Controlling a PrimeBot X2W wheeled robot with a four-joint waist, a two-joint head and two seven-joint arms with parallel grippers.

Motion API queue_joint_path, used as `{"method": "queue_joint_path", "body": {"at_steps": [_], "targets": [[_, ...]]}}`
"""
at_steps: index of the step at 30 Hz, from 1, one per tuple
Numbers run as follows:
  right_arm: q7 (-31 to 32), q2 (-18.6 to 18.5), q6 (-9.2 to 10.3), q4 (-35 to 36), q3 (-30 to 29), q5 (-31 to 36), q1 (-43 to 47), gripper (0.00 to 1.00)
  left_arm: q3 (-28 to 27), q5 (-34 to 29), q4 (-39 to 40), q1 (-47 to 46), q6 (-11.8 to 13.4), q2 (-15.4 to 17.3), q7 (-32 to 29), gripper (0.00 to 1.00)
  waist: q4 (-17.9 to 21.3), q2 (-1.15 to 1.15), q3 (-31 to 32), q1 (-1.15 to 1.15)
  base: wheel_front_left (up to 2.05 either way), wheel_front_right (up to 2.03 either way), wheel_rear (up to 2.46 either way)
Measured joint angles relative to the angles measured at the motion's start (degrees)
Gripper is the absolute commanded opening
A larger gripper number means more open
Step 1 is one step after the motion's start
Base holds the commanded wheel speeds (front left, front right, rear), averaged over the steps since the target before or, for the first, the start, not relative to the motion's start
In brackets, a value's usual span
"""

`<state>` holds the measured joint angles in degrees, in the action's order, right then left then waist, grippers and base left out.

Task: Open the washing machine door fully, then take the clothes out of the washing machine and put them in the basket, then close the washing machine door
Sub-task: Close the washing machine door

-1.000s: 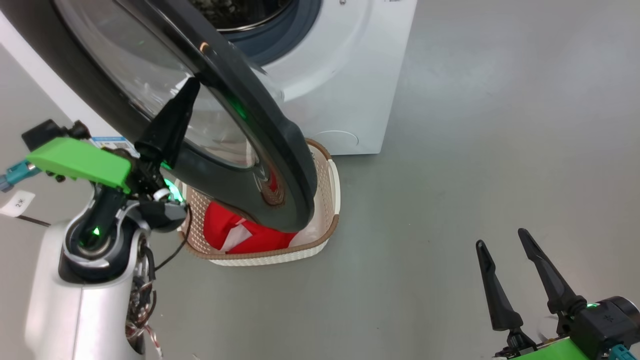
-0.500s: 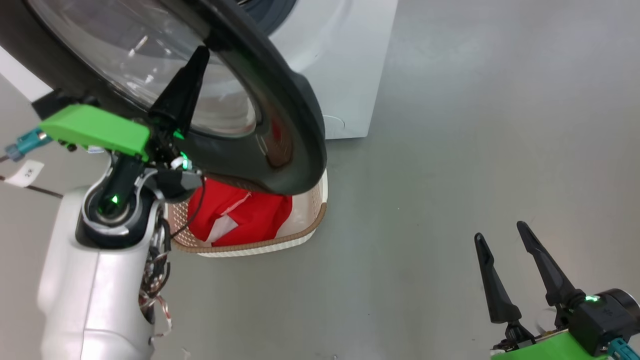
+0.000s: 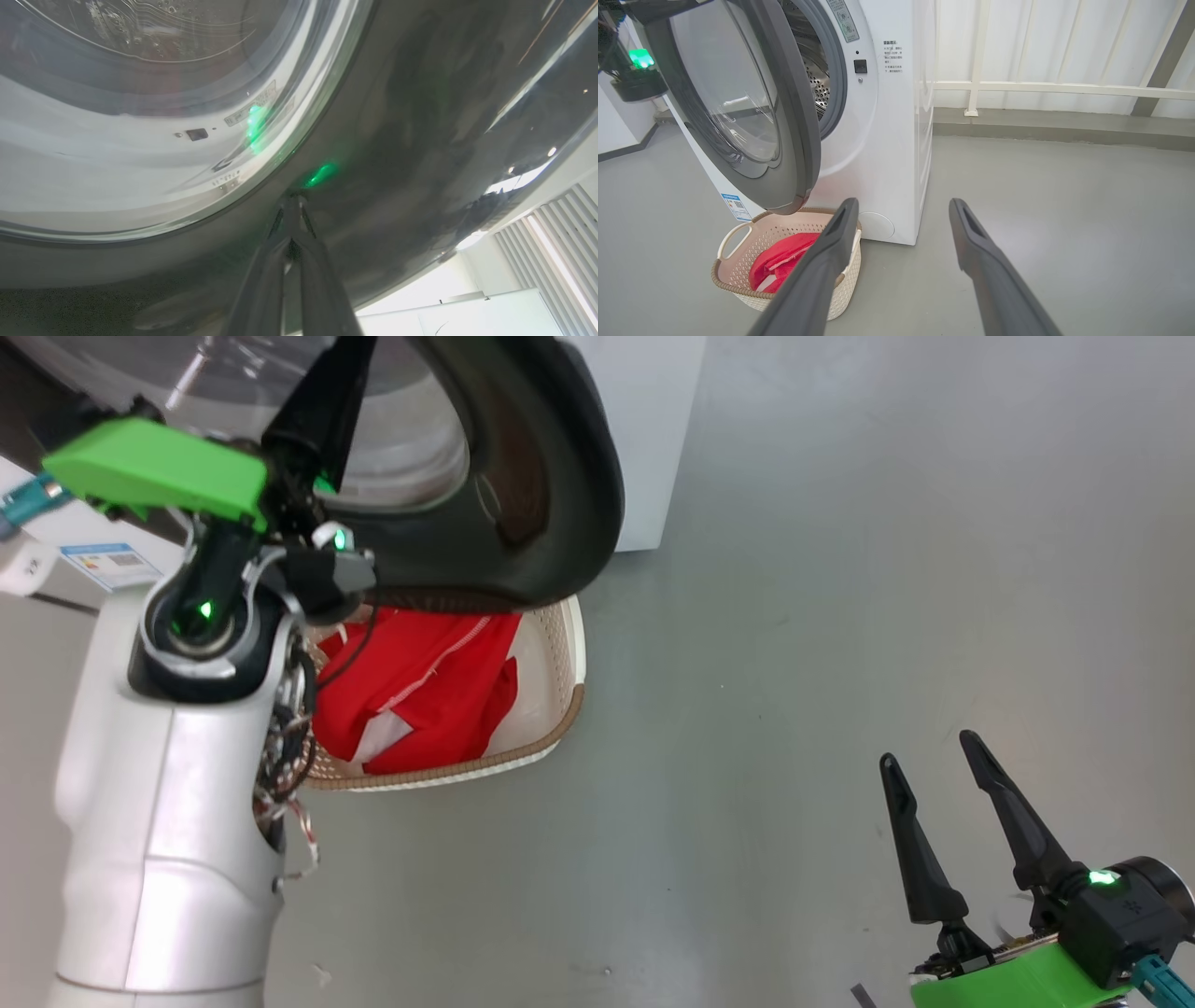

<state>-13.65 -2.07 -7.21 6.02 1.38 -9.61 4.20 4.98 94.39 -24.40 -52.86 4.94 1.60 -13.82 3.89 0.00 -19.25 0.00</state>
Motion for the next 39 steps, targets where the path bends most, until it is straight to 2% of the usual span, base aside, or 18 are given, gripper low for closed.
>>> {"method": "queue_joint_path", "body": {"at_steps": [9,18,39], "targets": [[-0.07,-0.02,0.0,-0.33,1.05,0.0,-2.16,1.0,-0.94,0.29,-6.0,-6.5,-1.38,-0.16,1.2,0.0,1.47,0.0,-2.49,0.0,0.0,0.0,0.0],[-0.49,-0.02,0.0,-0.98,1.78,0.01,-3.18,1.0,-2.92,0.43,-11.29,-11.41,-2.78,1.09,2.58,0.0,3.36,0.0,-4.73,0.0,0.0,0.0,0.0],[-0.76,-0.03,0.0,-1.92,3.19,0.01,-4.72,1.0,-3.57,-0.56,-17.6,-16.85,-6.04,1.64,3.89,0.0,6.35,0.0,-6.55,0.0,0.0,0.0,0.0]]}}
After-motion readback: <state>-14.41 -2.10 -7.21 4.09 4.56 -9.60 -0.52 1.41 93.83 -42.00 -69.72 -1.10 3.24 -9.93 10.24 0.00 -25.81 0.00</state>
